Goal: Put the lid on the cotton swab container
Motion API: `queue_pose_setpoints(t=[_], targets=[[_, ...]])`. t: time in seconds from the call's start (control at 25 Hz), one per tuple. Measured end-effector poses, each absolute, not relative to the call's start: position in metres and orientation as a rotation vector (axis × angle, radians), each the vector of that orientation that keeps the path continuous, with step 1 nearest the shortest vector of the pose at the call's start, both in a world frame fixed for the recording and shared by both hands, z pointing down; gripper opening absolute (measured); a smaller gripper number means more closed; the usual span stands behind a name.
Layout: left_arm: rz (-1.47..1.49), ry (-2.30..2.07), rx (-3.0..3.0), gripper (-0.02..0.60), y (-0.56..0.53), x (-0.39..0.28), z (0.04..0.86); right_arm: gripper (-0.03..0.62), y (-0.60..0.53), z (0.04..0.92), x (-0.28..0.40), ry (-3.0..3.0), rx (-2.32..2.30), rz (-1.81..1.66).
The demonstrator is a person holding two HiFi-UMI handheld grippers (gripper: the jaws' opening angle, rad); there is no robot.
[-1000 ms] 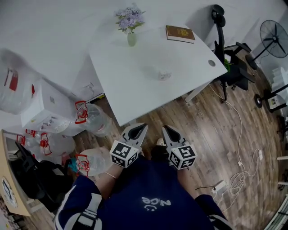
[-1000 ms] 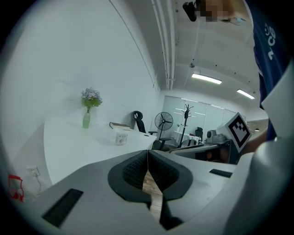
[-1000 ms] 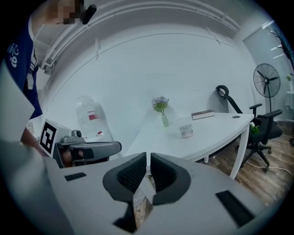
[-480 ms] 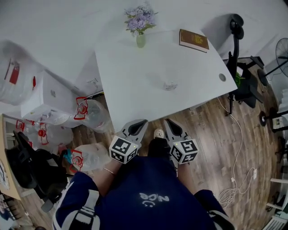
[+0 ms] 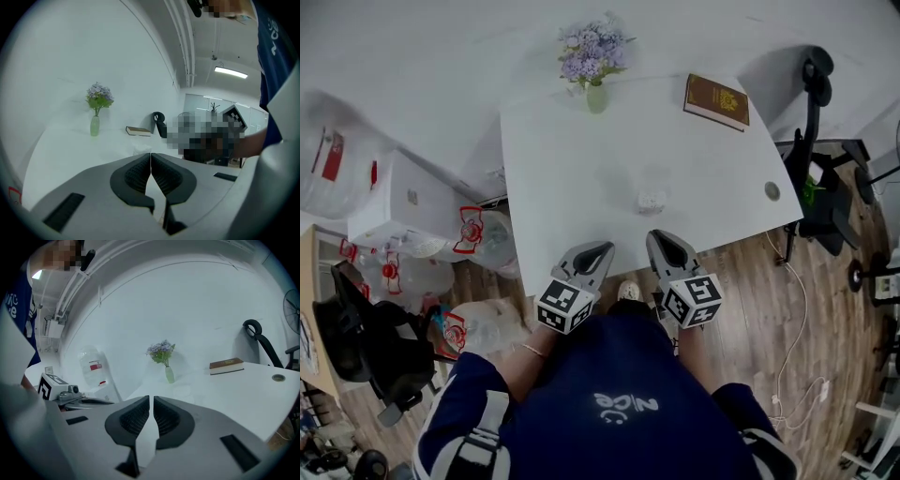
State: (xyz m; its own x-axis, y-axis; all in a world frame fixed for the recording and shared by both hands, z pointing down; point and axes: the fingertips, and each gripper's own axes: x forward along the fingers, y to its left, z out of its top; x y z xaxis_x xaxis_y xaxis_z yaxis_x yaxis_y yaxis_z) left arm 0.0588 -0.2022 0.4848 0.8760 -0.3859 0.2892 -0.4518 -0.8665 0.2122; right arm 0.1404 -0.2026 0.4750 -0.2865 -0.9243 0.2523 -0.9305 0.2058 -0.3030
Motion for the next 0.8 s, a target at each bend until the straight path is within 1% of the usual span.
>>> queue_pose_setpoints(t=[0.32,0.64,0.68,0.76,0.8], targets=[[0.372,-0.693,2.740,0.021,-0.231,0.105,0.499,0.058,-0.236,0.473,0.196,-2.437,1.808,0.592],[0.439,-0.715,2.687,0.027,-0.267,0.131,0.519,0.058,-0.270,0.478,0.237,-2.445,1.725,0.590],[0.449,-0.701,2.682,0.048,-0.269,0.134,0.523,0.058,-0.274,0.479,0.242,-2.443,1.723,0.594],[0.474,-0.667,2.668,0.187,-0.274,0.139,0.530,0.058,-0.283,0.481,0.251,-2.440,1.726,0.599],[0.488,-0.652,2.663,0.217,-0.275,0.140,0.533,0.058,-0.287,0.481,0.254,-2.438,1.724,0.602]])
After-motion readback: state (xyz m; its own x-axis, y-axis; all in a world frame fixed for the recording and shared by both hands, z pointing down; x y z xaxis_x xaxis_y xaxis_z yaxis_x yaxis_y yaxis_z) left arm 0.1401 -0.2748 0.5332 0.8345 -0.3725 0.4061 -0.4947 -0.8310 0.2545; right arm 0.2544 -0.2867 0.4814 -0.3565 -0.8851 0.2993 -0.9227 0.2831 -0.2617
